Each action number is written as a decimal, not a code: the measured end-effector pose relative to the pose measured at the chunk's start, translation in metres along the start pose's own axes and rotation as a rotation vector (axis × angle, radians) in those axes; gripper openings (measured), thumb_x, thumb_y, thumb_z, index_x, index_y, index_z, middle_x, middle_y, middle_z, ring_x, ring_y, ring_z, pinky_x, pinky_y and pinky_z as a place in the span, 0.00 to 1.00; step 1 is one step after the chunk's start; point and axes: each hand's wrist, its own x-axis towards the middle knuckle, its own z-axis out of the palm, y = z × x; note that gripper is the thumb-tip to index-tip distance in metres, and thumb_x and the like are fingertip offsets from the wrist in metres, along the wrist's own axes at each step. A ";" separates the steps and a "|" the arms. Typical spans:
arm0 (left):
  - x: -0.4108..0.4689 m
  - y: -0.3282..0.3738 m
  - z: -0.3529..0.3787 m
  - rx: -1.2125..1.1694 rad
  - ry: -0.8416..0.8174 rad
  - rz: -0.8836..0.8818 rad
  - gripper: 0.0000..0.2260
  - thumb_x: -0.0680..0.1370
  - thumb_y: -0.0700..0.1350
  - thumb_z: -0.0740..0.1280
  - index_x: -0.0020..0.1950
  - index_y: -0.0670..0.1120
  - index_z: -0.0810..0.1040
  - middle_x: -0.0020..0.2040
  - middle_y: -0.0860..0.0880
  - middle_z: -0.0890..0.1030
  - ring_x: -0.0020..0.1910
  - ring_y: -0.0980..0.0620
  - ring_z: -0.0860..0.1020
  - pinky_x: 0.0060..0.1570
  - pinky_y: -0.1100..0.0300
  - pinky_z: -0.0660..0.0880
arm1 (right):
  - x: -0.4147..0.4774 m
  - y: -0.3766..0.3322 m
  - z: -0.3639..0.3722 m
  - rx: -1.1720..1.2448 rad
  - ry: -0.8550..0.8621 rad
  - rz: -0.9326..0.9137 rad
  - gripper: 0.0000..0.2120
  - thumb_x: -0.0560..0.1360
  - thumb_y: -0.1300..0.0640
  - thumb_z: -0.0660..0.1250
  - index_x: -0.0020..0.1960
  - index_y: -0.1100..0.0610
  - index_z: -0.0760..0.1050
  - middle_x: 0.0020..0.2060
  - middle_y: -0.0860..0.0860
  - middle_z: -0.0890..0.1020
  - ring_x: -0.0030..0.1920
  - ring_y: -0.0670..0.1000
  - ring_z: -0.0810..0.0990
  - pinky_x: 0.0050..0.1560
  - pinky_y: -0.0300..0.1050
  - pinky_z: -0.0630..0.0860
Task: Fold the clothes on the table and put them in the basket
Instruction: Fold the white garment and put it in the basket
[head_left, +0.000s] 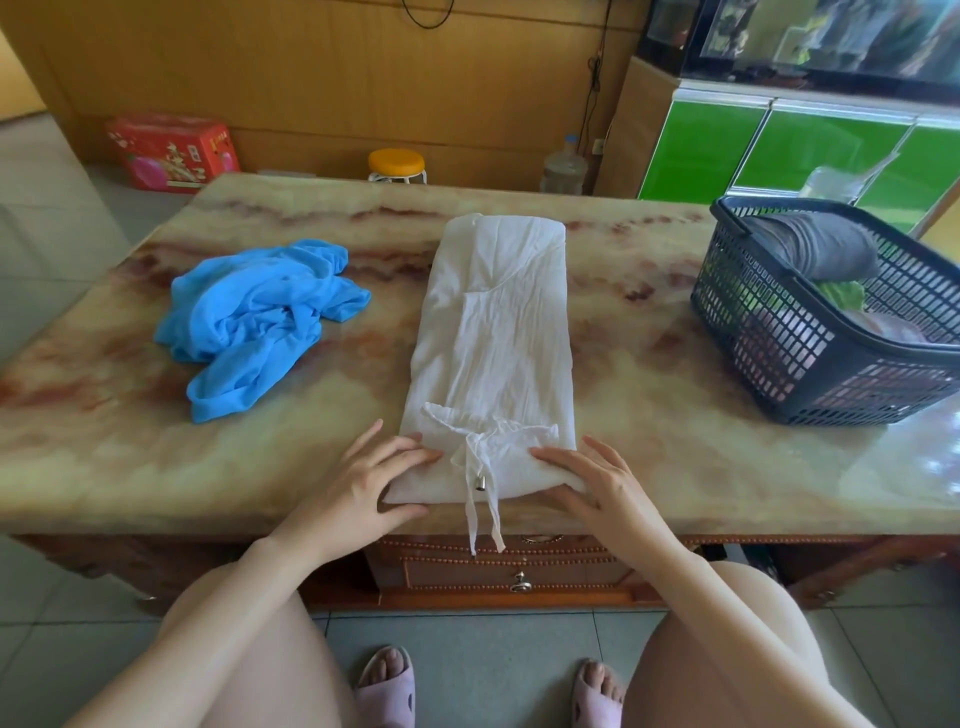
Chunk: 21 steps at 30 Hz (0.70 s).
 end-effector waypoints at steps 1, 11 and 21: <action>0.002 -0.001 0.001 -0.030 0.030 -0.024 0.27 0.74 0.67 0.58 0.63 0.50 0.77 0.57 0.57 0.76 0.62 0.61 0.70 0.74 0.62 0.52 | 0.001 -0.001 0.000 0.004 0.003 0.016 0.18 0.76 0.60 0.67 0.66 0.53 0.74 0.57 0.41 0.74 0.55 0.17 0.48 0.60 0.17 0.42; 0.019 0.016 -0.009 -0.149 0.265 -0.268 0.32 0.76 0.67 0.52 0.49 0.43 0.84 0.39 0.51 0.80 0.46 0.57 0.74 0.45 0.66 0.69 | 0.013 -0.003 -0.006 0.072 -0.009 0.290 0.17 0.78 0.44 0.59 0.61 0.50 0.78 0.53 0.51 0.83 0.73 0.46 0.58 0.65 0.42 0.60; 0.044 0.050 -0.032 -0.282 0.105 -0.588 0.20 0.80 0.55 0.59 0.29 0.50 0.68 0.23 0.53 0.61 0.24 0.53 0.64 0.28 0.57 0.59 | 0.024 -0.023 -0.024 0.296 0.056 0.394 0.22 0.79 0.48 0.61 0.36 0.64 0.68 0.27 0.49 0.64 0.30 0.48 0.62 0.34 0.46 0.57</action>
